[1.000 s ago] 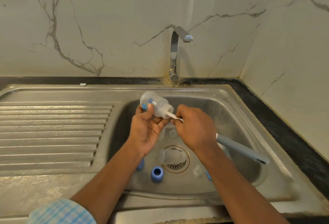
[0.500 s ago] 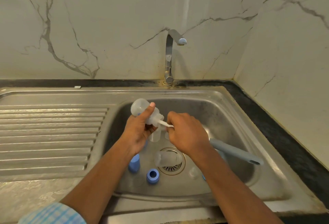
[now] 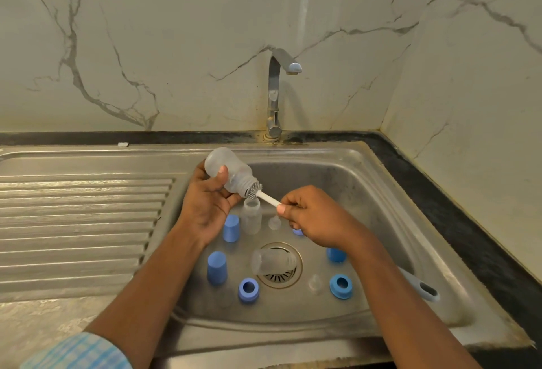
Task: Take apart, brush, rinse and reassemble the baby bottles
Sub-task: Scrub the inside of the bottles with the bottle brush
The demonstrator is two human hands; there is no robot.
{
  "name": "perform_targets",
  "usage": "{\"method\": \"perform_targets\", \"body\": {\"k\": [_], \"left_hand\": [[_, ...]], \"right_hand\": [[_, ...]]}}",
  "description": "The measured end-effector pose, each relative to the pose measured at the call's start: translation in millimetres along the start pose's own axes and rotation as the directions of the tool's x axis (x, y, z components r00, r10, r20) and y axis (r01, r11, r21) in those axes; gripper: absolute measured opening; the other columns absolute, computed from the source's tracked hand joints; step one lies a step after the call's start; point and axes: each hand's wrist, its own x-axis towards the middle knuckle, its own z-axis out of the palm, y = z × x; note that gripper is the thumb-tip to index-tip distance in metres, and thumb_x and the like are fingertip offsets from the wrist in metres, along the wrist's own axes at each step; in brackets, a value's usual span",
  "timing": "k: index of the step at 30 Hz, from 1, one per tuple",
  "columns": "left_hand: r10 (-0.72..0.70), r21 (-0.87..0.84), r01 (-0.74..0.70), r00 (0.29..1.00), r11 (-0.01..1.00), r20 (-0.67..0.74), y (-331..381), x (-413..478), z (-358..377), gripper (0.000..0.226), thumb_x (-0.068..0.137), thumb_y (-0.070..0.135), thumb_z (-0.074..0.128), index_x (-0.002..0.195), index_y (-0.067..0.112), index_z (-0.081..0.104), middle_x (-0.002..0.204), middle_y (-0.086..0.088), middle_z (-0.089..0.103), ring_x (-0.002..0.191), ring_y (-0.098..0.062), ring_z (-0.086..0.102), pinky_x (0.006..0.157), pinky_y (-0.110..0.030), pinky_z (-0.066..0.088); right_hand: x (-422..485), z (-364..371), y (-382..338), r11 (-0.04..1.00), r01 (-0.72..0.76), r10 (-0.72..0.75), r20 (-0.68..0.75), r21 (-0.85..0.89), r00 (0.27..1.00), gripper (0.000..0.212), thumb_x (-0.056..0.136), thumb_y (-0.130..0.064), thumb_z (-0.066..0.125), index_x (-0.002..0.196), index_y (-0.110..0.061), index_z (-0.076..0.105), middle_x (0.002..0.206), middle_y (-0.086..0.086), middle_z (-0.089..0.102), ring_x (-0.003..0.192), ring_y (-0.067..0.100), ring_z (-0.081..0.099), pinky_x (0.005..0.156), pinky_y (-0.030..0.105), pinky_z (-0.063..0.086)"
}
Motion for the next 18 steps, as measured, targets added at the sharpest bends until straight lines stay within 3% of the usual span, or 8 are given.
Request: {"method": "perform_targets", "body": {"k": [2,4,6,9,13,15,17,18], "left_hand": [[-0.008,-0.056,0.011,0.999,0.998,0.048,0.2,-1.5,0.5,0.053,0.075,0.018,0.079,0.122,0.013,0.054,0.111,-0.011,0.067,0.096,-0.028,0.072,0.072,-0.039,0.061],[-0.071,-0.079,0.080,0.991,0.994,0.115,-3.7,-4.5,2.9,0.095,0.052,0.025,0.098,0.133,0.010,0.052,0.119,-0.015,0.066,0.108,-0.035,0.067,0.080,-0.044,0.061],[-0.135,-0.090,0.155,0.970,0.984,0.201,-12.6,-11.5,7.8,0.106,0.047,0.024,0.100,0.139,0.011,0.050,0.128,-0.019,0.062,0.115,-0.042,0.063,0.084,-0.048,0.059],[-0.155,-0.150,0.191,0.963,0.970,0.220,-21.0,-13.8,10.4,0.104,0.047,0.022,0.099,0.139,0.012,0.052,0.128,-0.022,0.062,0.115,-0.042,0.062,0.087,-0.050,0.058],[-0.152,-0.031,0.157,0.980,0.987,0.130,-22.0,-15.0,13.6,0.068,0.076,0.048,0.079,0.128,0.008,0.058,0.110,-0.016,0.066,0.101,-0.028,0.066,0.092,-0.045,0.055],[-0.118,0.096,0.115,0.993,0.989,0.021,-25.4,-14.9,16.6,0.057,0.081,0.053,0.063,0.120,0.011,0.061,0.106,-0.011,0.069,0.097,-0.024,0.068,0.089,-0.040,0.057],[-0.096,0.141,0.101,0.995,0.985,-0.042,-26.4,-13.1,18.1,0.053,0.078,0.046,0.065,0.117,0.011,0.063,0.106,-0.011,0.071,0.095,-0.023,0.070,0.089,-0.039,0.057],[-0.084,0.144,0.094,0.994,0.985,-0.070,-25.2,-12.3,18.0,0.053,0.077,0.043,0.069,0.118,0.010,0.063,0.108,-0.012,0.071,0.096,-0.024,0.071,0.090,-0.040,0.057]], "right_hand": [[-1.2,-1.9,2.0,0.996,-0.034,0.031,0.033,0.084,0.999,0.025,0.101,-0.023,0.052,0.092,-0.006,0.069,0.052,-0.007,0.048,0.045,0.008,0.037,0.046,0.023,0.033],[-2.2,-0.6,3.6,0.975,-0.079,0.067,0.067,0.207,0.996,0.028,0.102,-0.026,0.050,0.093,-0.007,0.069,0.051,-0.005,0.045,0.042,0.009,0.031,0.041,0.022,0.026],[-2.1,3.6,4.5,0.951,-0.104,0.083,0.087,0.291,0.993,0.032,0.103,-0.029,0.048,0.094,-0.007,0.068,0.052,-0.003,0.044,0.041,0.008,0.029,0.041,0.021,0.024],[1.8,10.3,4.4,0.975,-0.067,0.065,0.018,0.210,0.998,0.035,0.103,-0.031,0.047,0.092,-0.006,0.068,0.053,-0.001,0.048,0.040,0.008,0.037,0.044,0.023,0.033],[9.6,20.2,5.8,0.959,0.015,-0.064,-0.163,-0.284,0.985,0.033,0.098,-0.038,0.054,0.069,-0.024,0.059,0.062,-0.003,0.055,0.062,0.020,0.054,0.060,0.035,0.042],[10.3,22.0,1.6,0.952,-0.005,-0.071,-0.236,-0.307,0.969,0.013,0.093,-0.039,0.060,0.086,-0.031,0.066,0.079,-0.006,0.065,0.076,0.019,0.059,0.066,0.033,0.046],[9.9,21.9,-3.3,0.955,-0.022,-0.076,-0.315,-0.295,0.946,0.019,0.089,-0.036,0.067,0.107,-0.031,0.065,0.098,-0.010,0.067,0.089,0.016,0.062,0.076,0.034,0.050],[9.9,20.8,-4.4,0.951,-0.018,-0.091,-0.336,-0.308,0.937,0.020,0.087,-0.034,0.069,0.106,-0.030,0.063,0.100,-0.011,0.065,0.089,0.015,0.061,0.077,0.035,0.050]]}}
